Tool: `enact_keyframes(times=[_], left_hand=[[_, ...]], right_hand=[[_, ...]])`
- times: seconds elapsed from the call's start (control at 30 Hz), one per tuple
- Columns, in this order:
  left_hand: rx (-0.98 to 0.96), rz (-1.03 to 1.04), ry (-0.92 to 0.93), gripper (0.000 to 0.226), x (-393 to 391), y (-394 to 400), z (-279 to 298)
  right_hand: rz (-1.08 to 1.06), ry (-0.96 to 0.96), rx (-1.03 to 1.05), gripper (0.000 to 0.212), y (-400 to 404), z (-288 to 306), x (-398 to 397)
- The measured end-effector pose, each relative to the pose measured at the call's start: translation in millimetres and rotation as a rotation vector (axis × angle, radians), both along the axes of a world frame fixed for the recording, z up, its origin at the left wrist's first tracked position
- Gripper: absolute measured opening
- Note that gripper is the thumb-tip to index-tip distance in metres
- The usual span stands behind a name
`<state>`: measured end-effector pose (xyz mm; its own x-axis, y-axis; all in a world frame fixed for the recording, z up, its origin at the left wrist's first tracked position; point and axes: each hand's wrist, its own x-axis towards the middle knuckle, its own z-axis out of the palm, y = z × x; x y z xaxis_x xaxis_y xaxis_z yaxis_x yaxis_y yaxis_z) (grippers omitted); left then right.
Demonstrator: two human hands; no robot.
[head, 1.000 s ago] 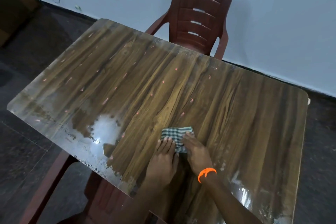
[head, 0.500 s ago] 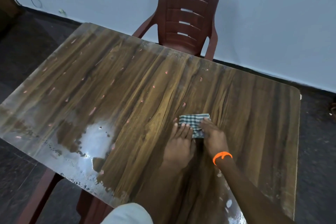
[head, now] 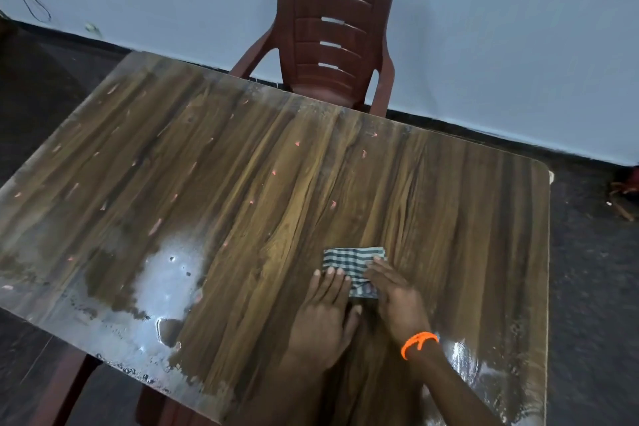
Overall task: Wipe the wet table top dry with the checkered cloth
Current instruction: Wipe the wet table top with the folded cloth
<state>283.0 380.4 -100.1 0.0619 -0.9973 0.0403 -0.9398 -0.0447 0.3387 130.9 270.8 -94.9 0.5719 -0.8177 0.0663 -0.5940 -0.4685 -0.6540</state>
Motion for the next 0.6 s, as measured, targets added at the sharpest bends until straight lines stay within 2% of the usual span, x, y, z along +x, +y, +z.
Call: enact_keyframes(times=[0.1,0.27,0.43,0.6], left_hand=[[-0.003,-0.022,0.010,0.059,-9,-35,5],[0.000,-0.030,-0.026,0.057,14,-85,11],[0.051,0.010,-0.070,0.057,44,-87,10],[0.045,0.028,-0.121,0.062,32,-56,18]], right_hand=[[-0.090,0.012,-0.027,0.061,-23,4,-8],[-0.139,-0.022,-0.034,0.047,-76,0,20],[-0.038,0.007,-0.033,0.048,-82,-4,54],[0.088,0.038,-0.034,0.057,-56,-3,38]])
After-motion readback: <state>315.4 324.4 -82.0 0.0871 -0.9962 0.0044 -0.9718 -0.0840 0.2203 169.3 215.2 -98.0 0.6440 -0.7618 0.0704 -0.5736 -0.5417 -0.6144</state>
